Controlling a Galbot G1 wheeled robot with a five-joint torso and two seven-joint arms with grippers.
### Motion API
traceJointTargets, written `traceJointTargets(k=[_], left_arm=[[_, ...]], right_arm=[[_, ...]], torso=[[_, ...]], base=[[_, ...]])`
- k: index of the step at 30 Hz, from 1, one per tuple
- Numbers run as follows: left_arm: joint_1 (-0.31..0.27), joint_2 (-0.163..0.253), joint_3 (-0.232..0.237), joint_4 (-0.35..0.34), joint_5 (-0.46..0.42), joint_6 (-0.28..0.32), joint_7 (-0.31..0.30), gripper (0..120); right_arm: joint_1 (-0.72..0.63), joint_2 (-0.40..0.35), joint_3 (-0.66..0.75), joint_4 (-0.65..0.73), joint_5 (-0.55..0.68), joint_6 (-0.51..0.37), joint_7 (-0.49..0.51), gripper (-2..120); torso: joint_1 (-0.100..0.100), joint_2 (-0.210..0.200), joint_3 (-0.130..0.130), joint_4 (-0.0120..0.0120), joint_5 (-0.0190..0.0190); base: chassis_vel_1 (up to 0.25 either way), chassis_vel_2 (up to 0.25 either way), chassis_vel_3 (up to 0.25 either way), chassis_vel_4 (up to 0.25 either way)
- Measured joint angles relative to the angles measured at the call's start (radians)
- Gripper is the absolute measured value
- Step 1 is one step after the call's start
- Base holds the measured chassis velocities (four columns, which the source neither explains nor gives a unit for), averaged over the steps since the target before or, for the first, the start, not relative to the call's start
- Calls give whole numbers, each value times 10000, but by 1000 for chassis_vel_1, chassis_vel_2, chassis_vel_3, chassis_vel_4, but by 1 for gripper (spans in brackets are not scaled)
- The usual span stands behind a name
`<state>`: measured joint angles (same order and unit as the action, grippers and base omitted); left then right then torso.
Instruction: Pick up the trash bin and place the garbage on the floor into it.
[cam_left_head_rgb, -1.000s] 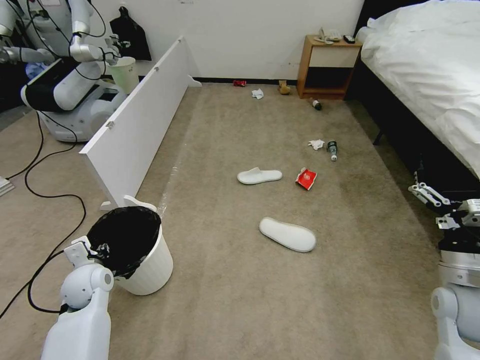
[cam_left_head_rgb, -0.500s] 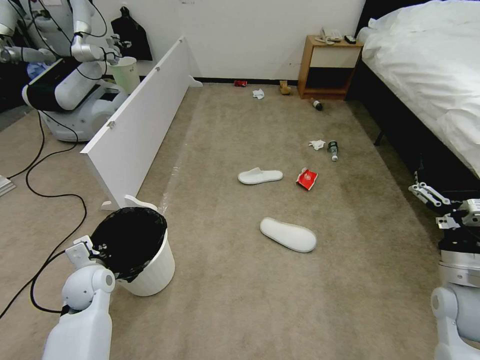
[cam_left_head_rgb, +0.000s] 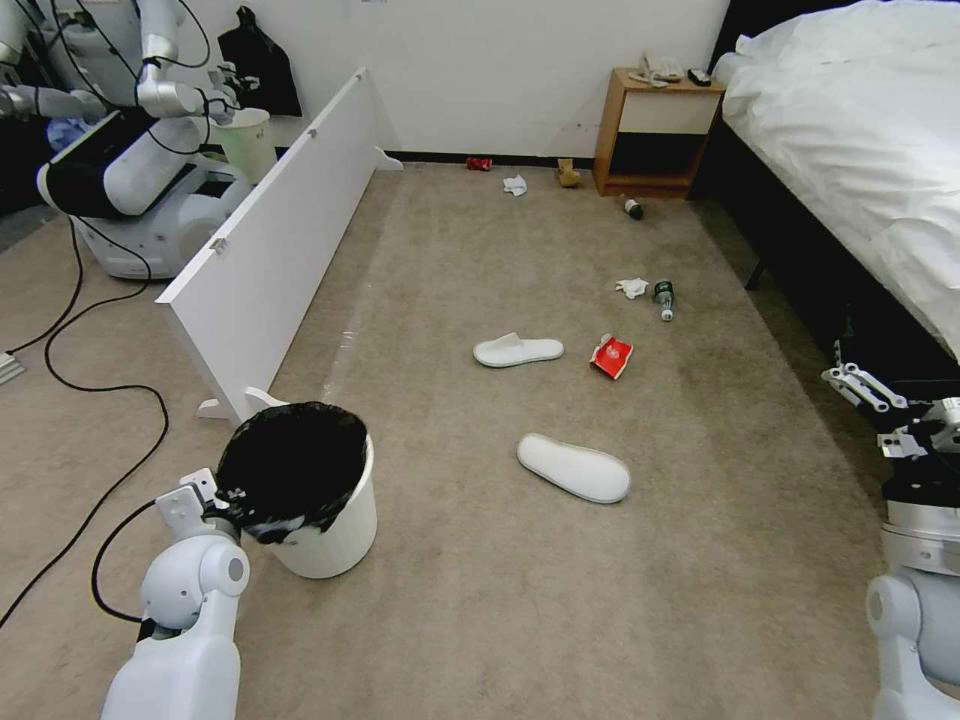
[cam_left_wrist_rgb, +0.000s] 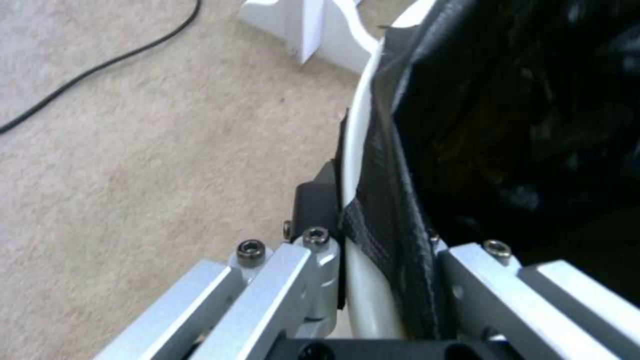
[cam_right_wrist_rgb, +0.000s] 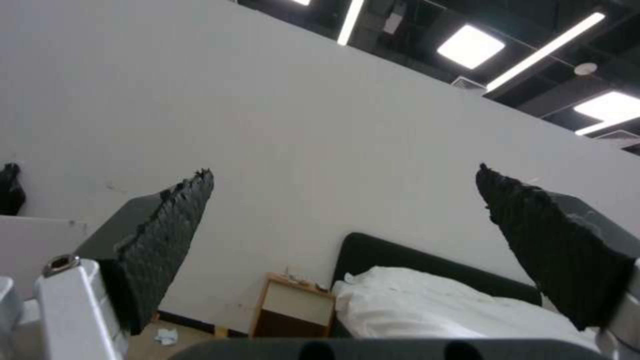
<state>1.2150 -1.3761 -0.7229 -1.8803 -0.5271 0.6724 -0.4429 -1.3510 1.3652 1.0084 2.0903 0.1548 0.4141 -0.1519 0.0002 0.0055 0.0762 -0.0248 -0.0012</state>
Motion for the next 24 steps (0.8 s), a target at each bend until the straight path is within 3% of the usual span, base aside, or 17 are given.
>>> traceJointTargets(k=[9,12,24], left_arm=[[30,74,103,-955,-186,0,-65,4],[24,108,182,-1674,-207,-34,-64,4],[-66,280,281,-2897,-381,-28,-152,4]], right_arm=[[-26,-54,50,34,20,-44,18,100],[-38,-91,41,46,36,-166,81,100],[30,-105,-11,-3,45,-316,288,100]], torso=[[0,3,-5,6,10],[0,4,-5,7,14],[0,6,-5,9,12]], base=[[0,0,0,0],[0,0,0,0],[0,0,0,0]])
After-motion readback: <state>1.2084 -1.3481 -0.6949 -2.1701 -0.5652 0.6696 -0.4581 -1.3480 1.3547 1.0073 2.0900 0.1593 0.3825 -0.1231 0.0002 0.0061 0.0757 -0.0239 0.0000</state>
